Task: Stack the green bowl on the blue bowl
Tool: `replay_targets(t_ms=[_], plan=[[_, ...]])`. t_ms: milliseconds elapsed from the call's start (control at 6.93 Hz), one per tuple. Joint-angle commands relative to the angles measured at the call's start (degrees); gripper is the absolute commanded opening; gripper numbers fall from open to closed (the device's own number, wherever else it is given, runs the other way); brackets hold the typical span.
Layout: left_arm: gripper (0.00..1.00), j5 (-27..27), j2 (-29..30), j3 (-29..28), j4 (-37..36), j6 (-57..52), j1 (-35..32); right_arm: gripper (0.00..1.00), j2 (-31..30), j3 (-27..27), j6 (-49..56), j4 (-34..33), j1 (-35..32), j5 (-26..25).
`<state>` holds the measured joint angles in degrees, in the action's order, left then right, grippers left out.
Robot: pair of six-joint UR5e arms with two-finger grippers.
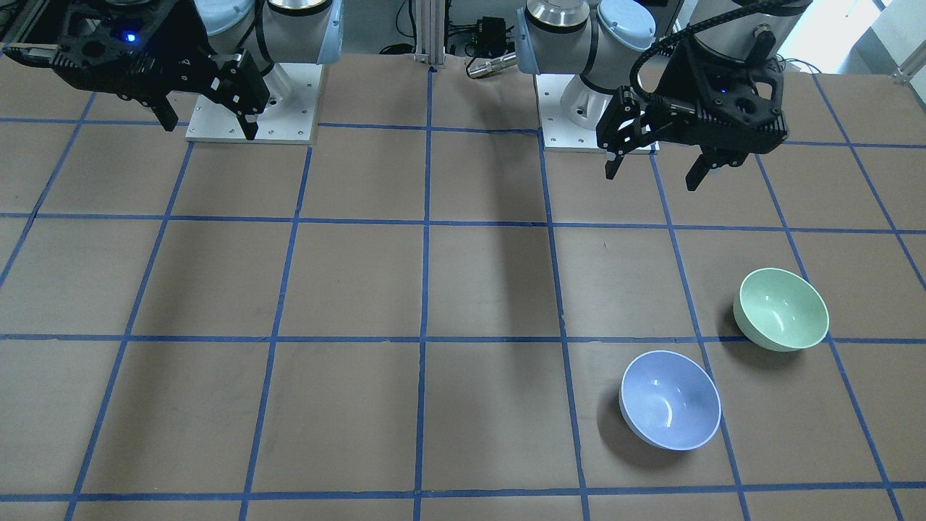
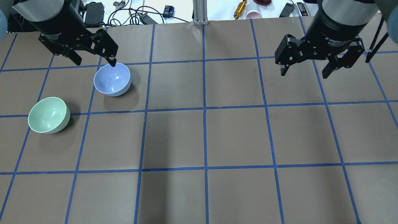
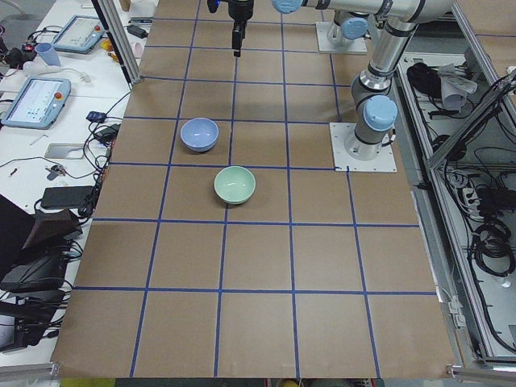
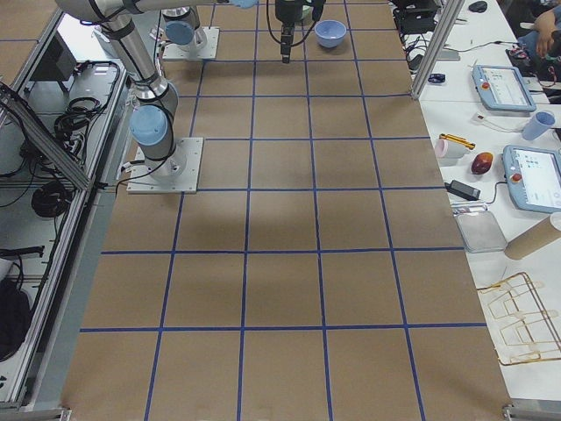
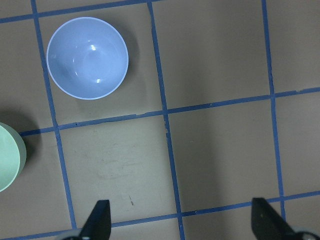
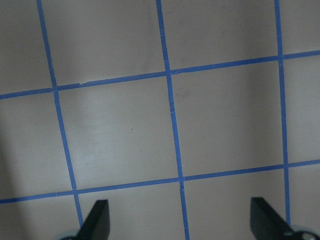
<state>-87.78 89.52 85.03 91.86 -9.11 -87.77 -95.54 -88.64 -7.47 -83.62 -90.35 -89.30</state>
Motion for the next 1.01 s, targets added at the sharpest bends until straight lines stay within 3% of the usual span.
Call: replay_targets(t_ms=[0,866], plan=[[1.00,-0.02,-0.22,-0.04,-0.10,0.15,-0.04,1.00,0.00,0.04,0.00,-0.05,0.00,-0.09],[1.00,-0.11,0.48,0.04,0.07,-0.20,0.14,1.00,0.00,0.05,0.00,0.03,0.00,-0.09]])
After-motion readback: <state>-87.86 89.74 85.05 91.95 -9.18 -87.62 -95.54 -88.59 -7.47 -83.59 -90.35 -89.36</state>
